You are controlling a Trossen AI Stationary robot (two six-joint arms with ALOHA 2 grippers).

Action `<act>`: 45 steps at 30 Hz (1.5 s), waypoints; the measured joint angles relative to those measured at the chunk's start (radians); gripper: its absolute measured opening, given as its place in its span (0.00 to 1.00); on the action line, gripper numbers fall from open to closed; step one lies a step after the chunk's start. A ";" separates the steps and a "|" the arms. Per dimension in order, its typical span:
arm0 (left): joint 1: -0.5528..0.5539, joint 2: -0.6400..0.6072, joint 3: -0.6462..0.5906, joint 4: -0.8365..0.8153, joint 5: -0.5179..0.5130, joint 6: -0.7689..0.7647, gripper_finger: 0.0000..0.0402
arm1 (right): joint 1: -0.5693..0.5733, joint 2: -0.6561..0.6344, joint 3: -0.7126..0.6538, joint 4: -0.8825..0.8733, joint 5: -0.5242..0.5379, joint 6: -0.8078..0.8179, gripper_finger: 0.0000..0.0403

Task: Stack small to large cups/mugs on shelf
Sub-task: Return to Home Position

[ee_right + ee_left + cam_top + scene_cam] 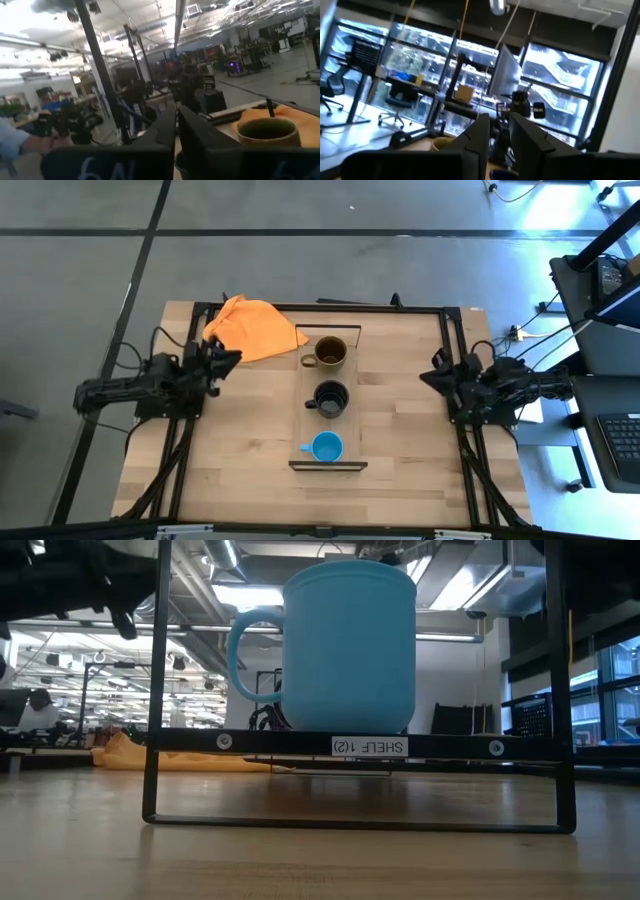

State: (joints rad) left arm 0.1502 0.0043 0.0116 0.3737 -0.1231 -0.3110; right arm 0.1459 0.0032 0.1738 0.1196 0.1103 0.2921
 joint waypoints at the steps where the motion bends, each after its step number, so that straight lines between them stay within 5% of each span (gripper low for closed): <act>1: 0.010 0.000 0.000 -0.008 0.020 -0.003 0.18 | 0.000 0.000 0.000 -0.006 0.000 -0.018 0.06; 11: 0.058 0.000 0.000 -0.289 0.040 -0.121 0.18 | 0.000 0.000 0.000 -0.096 0.032 -0.212 0.06; 17: 0.059 0.005 0.000 -0.362 0.044 -0.155 0.18 | 0.000 0.000 0.000 -0.269 0.110 -0.052 0.06; 45: 0.059 0.010 0.000 -0.364 0.063 -0.099 0.18 | 0.000 0.001 0.000 -0.639 0.107 0.280 0.06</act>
State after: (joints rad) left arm 0.2092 0.0139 0.0116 0.0093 -0.0605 -0.4103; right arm 0.1463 0.0042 0.1738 -0.5189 0.2169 0.5719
